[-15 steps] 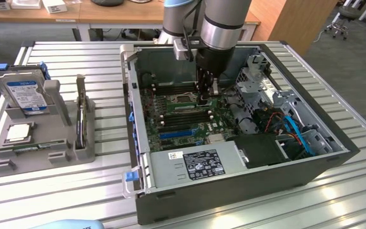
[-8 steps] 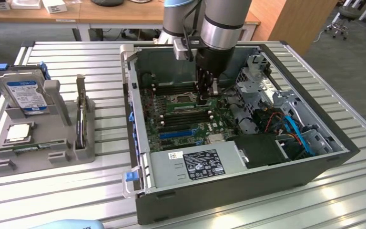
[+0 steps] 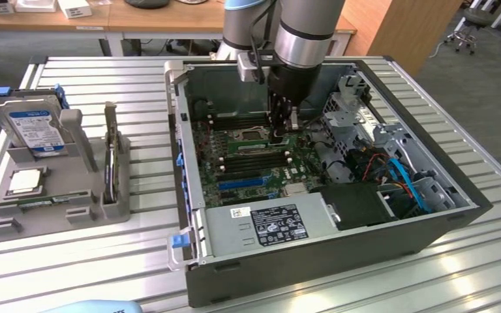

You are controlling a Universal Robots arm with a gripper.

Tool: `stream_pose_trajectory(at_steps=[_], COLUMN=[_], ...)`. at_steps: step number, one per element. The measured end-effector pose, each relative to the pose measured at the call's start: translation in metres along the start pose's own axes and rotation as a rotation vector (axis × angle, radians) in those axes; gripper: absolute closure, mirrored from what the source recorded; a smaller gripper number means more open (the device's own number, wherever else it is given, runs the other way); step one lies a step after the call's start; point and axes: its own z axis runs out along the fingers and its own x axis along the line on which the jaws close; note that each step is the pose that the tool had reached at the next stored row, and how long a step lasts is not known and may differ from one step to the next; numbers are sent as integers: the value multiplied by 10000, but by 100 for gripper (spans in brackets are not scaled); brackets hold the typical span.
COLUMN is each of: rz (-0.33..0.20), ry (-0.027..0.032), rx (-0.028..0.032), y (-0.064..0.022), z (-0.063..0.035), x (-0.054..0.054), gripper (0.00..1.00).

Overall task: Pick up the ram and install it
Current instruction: 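Insert the ram into the slot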

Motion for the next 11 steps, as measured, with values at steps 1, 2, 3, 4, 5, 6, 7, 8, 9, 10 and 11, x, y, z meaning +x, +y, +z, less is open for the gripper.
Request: stream_pose_trajectory(at_steps=[1,2,3,4,5,6,7,8,9,10,11], rz=[1,1,-2,-1,1,1,0,1,2,2,1], ry=[0,0,0,0,0,0,1,2,3,-1,-1], rx=[-2,-8,-16,-26,-35,-42,-45,-45,-46,-44,-45], y=[0,-2,-6,-9,-14,-18,-20,-20,-20,-20,-21], z=[0,0,0,1,1,1,1,0,1,8,16], x=[0,0,0,0,-1,-1,-1,-1,-1,-2,-2], gripper=[89,89,89,89,89,89,89,89,89,89,89])
